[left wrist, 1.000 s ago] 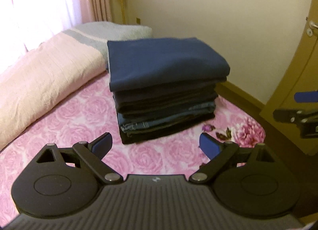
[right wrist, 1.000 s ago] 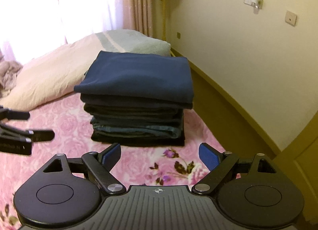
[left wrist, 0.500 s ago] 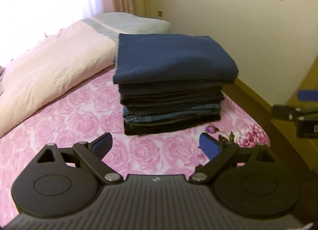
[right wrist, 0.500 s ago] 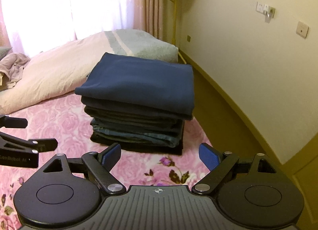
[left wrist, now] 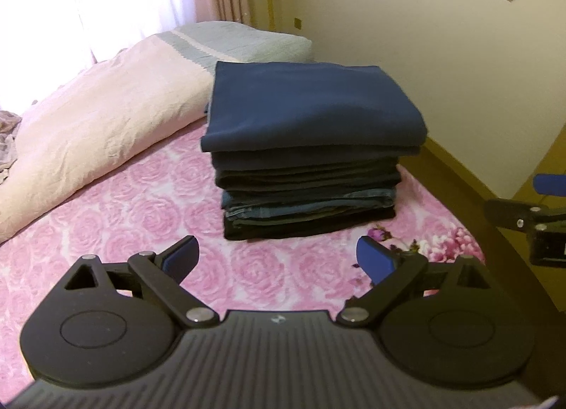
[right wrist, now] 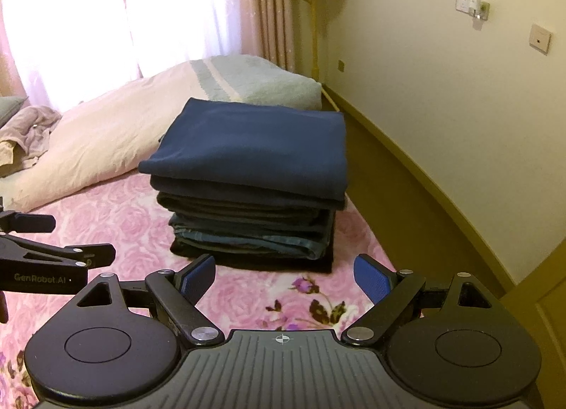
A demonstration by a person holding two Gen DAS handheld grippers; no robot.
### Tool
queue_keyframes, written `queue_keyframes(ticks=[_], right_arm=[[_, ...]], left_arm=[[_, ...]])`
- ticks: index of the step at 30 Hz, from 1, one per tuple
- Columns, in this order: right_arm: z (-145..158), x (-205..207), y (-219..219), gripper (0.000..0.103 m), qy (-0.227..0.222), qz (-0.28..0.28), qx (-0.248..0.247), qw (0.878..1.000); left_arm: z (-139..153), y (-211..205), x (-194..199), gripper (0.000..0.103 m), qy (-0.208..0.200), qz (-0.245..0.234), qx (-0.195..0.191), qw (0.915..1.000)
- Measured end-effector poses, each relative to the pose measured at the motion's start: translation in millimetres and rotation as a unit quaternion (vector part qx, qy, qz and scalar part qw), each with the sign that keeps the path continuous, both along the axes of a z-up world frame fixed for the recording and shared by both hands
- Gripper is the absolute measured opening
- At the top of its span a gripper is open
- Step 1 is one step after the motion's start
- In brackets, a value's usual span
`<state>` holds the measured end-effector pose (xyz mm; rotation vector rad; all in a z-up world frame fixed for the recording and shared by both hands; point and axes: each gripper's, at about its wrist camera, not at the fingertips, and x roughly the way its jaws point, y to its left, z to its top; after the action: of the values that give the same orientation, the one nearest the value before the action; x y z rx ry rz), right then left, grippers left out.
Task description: Fold clothes
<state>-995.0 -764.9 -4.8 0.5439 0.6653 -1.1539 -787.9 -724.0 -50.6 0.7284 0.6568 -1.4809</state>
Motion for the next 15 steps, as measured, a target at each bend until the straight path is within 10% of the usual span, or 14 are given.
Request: queue_keyframes(ticks=[15], right_arm=[[-1.9, 3.5, 6.8, 0.088, -0.002, 0.0, 0.02, 1.0]], left_arm=[[-5.5, 9.4, -0.6, 0.095, -0.003, 0.0, 0.006, 1.0]])
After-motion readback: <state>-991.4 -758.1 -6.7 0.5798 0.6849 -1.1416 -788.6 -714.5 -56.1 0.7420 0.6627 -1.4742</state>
